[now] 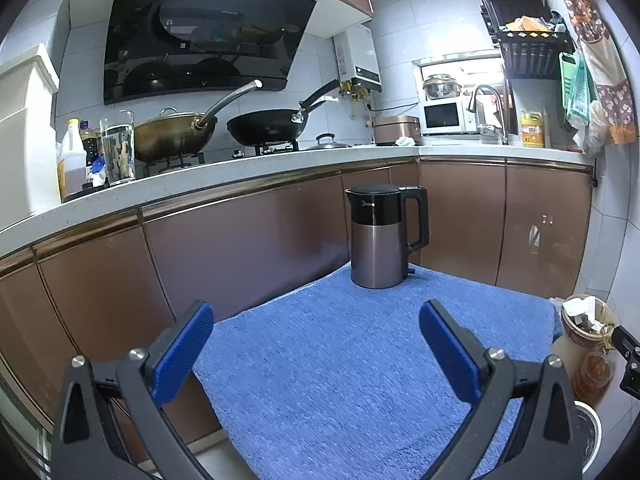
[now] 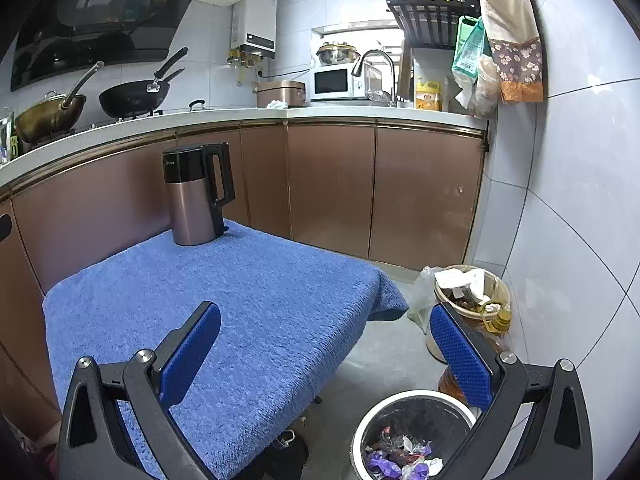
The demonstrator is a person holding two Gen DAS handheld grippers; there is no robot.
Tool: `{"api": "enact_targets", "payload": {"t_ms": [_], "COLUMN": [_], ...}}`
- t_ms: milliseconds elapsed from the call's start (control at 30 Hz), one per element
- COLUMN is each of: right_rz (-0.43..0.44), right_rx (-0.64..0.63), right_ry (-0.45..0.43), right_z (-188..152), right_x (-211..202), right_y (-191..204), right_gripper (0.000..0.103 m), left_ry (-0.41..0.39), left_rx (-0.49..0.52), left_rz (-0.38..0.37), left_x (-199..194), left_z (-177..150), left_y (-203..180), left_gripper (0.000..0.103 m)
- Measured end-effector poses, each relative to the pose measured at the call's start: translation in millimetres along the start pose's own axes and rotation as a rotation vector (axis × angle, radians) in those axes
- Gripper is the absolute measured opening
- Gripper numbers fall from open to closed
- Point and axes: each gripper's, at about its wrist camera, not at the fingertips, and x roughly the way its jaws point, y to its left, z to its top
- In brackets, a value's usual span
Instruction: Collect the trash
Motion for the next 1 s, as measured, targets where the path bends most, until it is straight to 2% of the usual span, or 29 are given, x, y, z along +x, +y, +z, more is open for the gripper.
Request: {"api": "enact_targets", "payload": {"t_ms": [1000], "right_rz": [-0.001], "right_rx": [-0.008], "right_ry": [-0.048], "right_z": [5], "right_x": [-14], "right_y": [-1], "right_gripper": [0.103], "left_ry": [0.001], "left_rx": [-0.035], "left_rz": [0.002], "left_x": [-9], "left_z": [0], "left_y": [7], "left_gripper": [0.103]}}
